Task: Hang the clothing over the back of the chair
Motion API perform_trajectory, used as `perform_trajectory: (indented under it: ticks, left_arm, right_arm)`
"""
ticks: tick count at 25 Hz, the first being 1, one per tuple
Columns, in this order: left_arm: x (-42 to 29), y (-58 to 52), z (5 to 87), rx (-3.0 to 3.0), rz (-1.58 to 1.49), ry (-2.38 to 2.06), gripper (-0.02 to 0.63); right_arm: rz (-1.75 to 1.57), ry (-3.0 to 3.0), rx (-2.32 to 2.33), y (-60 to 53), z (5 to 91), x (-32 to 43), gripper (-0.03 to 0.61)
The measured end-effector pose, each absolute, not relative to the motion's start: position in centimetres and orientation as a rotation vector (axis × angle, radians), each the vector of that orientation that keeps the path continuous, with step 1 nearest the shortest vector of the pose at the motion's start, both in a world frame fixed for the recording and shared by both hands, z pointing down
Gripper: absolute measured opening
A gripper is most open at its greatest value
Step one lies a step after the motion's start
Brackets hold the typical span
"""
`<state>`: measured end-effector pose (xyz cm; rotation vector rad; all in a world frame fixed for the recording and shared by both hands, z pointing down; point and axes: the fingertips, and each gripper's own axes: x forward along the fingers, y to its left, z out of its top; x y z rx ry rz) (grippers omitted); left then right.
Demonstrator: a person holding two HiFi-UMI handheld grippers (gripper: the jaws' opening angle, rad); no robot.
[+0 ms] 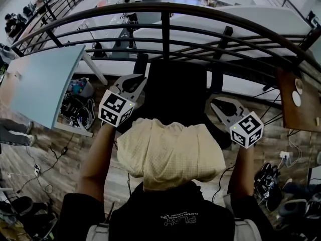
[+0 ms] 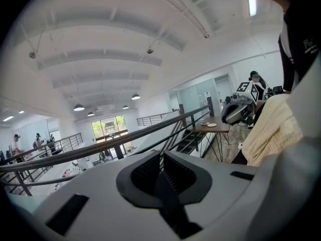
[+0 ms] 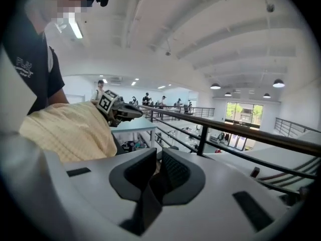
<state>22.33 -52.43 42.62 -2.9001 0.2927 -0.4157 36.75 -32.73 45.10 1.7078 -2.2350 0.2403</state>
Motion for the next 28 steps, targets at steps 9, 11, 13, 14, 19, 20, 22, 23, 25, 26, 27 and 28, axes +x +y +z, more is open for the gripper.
perform_trajectory:
  ticks: [9,11,13,14,19,20,22,23,25,26,27,28]
  left_arm:
    - [21.5,-52.2,38.3,-2.951,-0.221,0.342,0.035]
    - [21.4,-52.1,36.8,-2.936,-0.174,0.364,0.035]
    - [21.2,-51.7,35.4,-2.914,-0.131,0.369,0.035]
    - [21.1,-51.5,34.8,-2.906,-0.109,0.367,0.035]
    - [20.4,-49.8,31.3,-2.852,-0.026,0.347,0.035]
    - [20.3,-49.4,30.7,-2.845,-0.011,0.34,0.035]
    - [20.1,-48.3,29.8,-2.833,0.016,0.32,0.035]
    - [20.0,-47.8,29.4,-2.824,0.025,0.312,0.035]
    - [19.7,-47.2,28.9,-2.8,0.035,0.309,0.035]
    - [19.6,-47.0,28.7,-2.788,0.038,0.313,0.035]
    - [19.4,-47.0,28.5,-2.782,0.041,0.317,0.035]
    - [19.3,-46.9,28.4,-2.78,0.045,0.319,0.035]
  right_arm:
    - [0.018,-2.122,2.044,-32.3,38.8,38.5,0.034]
    - [-0.028,-2.101,2.102,-31.9,37.3,38.9,0.034]
    - [-0.076,-2.087,2.164,-31.4,35.8,38.9,0.034]
    - [-0.098,-2.083,2.193,-31.2,35.1,38.8,0.034]
    - [-0.217,-2.075,2.28,-30.2,31.5,37.8,0.032]
    - [-0.243,-2.074,2.287,-30.0,30.8,37.5,0.031]
    - [-0.305,-2.072,2.283,-29.6,29.7,36.8,0.025]
    - [-0.338,-2.071,2.274,-29.5,29.2,36.3,0.02]
    - [-0.383,-2.078,2.257,-29.5,28.5,35.2,0.02]
    - [-0.398,-2.087,2.25,-29.6,28.2,34.7,0.02]
    - [-0.409,-2.097,2.242,-29.7,28.0,34.3,0.02]
    - [-0.417,-2.104,2.232,-29.9,27.9,33.8,0.02]
